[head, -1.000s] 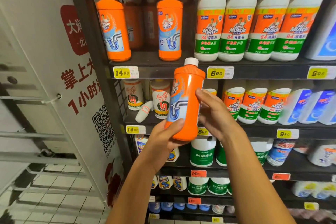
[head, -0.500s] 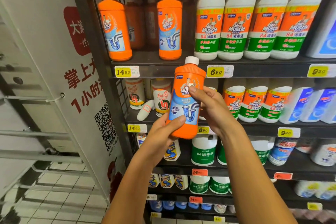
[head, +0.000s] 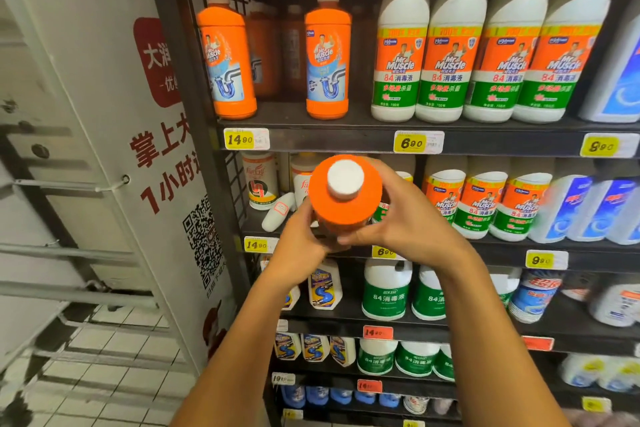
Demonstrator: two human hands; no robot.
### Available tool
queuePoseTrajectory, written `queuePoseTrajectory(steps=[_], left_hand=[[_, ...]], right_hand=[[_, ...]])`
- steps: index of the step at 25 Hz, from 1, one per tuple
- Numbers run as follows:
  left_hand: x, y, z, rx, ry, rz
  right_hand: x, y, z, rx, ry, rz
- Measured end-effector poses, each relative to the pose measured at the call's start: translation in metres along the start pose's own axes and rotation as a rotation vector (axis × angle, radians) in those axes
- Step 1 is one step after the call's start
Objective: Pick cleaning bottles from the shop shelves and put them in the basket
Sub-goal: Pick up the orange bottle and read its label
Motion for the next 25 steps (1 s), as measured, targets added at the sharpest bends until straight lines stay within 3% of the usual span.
queuePoseTrajectory(steps=[3,7,11,14,18,25], left_hand=[[-0.014,-0.008,0.006,-0.09,-0.054,-0.149],[-0.018,-0.013,0.014,-0.089,-0.13,-0.15],[-0.016,-0.008,0.028,0.146,-0.109,-0.014],[-0.021,0.003,0.027,0.333,0.108,0.108],[-0.033,0.011,0.024,0.335,0.3,0.165],[-0.045,0.02,0.022,0.304,0.317,0.227]], right_hand=[[0.009,0.003,-0.006,-0.065,0.035,0.106],[0.015,0.003,-0.008,-0.118,0.009,0.155],[0.011,-0.002,0.0,-0.148,-0.019,0.061],[0.008,-0.006,0.005,-0.152,-0.13,0.005],[0.009,-0.015,0.006,-0.165,-0.258,-0.055],[0.004,-0.025,0.003,-0.143,-0.428,-0.204]])
Point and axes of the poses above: each hand's wrist, its own y-axis away from the middle knuckle, its own z-axis out of the back of the hand, x = y × z, the point moved 4 cm from there along -y, towards the middle knuckle, and after that the axes turned 2 degrees about y, right-handed, at the moved point
